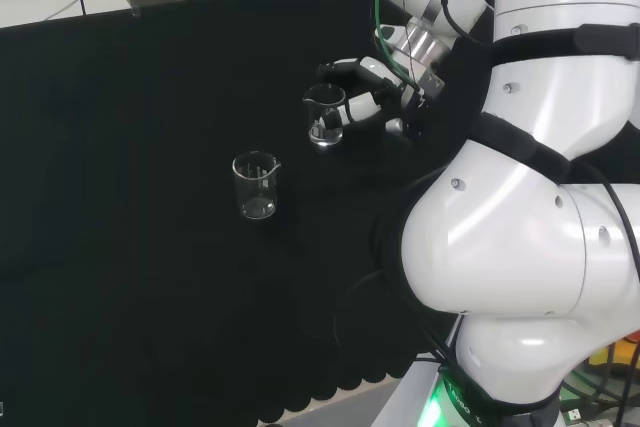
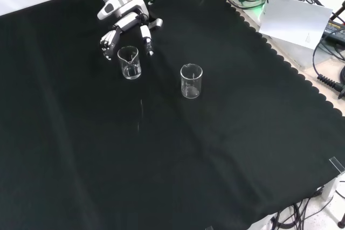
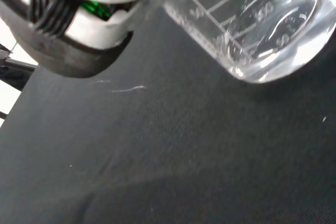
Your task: Pick up the beaker on the right.
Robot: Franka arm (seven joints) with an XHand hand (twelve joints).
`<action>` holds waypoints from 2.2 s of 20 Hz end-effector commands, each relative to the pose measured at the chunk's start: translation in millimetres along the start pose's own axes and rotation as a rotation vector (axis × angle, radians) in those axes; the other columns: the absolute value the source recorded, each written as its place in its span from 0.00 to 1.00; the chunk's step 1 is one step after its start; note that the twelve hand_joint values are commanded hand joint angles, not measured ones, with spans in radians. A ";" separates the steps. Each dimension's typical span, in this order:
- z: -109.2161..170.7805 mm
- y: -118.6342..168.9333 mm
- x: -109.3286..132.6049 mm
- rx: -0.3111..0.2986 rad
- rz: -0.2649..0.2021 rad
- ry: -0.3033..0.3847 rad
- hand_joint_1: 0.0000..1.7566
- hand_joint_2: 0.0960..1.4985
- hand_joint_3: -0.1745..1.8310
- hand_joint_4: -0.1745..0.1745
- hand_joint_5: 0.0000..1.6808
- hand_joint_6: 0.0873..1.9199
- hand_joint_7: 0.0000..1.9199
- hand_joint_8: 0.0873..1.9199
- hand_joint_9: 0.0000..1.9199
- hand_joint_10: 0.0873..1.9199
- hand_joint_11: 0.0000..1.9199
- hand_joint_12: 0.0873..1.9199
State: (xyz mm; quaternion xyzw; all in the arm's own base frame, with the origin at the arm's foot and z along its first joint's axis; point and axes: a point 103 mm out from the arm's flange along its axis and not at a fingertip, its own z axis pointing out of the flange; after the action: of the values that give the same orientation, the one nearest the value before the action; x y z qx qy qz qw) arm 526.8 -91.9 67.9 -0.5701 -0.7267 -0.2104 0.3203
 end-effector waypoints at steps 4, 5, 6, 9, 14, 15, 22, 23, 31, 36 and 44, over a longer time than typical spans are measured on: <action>10.5 2.6 -4.3 -0.022 0.000 0.074 0.58 0.28 0.43 0.36 0.34 0.00 0.20 0.34 0.26 0.31 0.06 0.71; 10.2 2.7 -4.4 -0.034 -0.001 0.082 0.59 0.28 0.43 0.36 0.34 0.00 0.20 0.34 0.26 0.31 0.06 0.71; 9.7 2.9 -4.2 -0.050 -0.001 0.091 0.59 0.28 0.43 0.36 0.34 0.00 0.20 0.34 0.26 0.31 0.06 0.71; 9.6 4.1 -3.5 -0.069 -0.001 0.105 0.60 0.29 0.44 0.35 0.35 0.00 0.20 0.34 0.27 0.30 0.07 0.71; 11.6 6.0 -2.7 -0.081 -0.003 0.112 0.61 0.29 0.47 0.35 0.36 0.06 0.22 0.34 0.28 0.29 0.08 0.70; 12.2 6.6 -3.0 -0.077 -0.002 0.112 0.62 0.29 0.48 0.35 0.35 0.10 0.22 0.34 0.29 0.28 0.08 0.70; 14.1 12.4 -2.0 -0.071 -0.004 0.111 0.63 0.30 0.49 0.32 0.37 0.40 0.25 0.35 0.32 0.28 0.10 0.70; 14.7 13.2 -1.9 -0.070 -0.004 0.113 0.64 0.30 0.49 0.32 0.38 0.42 0.26 0.35 0.33 0.28 0.11 0.70; 21.2 18.5 -2.9 -0.087 0.004 0.139 0.66 0.32 0.51 0.31 0.37 0.44 0.27 0.35 0.34 0.28 0.12 0.69; 22.3 19.6 -2.6 -0.098 0.006 0.151 0.66 0.32 0.52 0.30 0.37 0.46 0.27 0.35 0.35 0.28 0.13 0.69; 23.5 20.9 -0.6 -0.104 -0.001 0.157 0.65 0.34 0.52 0.30 0.42 0.46 0.31 0.35 0.37 0.28 0.16 0.69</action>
State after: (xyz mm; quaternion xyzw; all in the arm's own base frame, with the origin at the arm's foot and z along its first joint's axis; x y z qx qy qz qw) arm 542.5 -72.0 51.0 -0.5674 -0.6883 -0.2902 0.3465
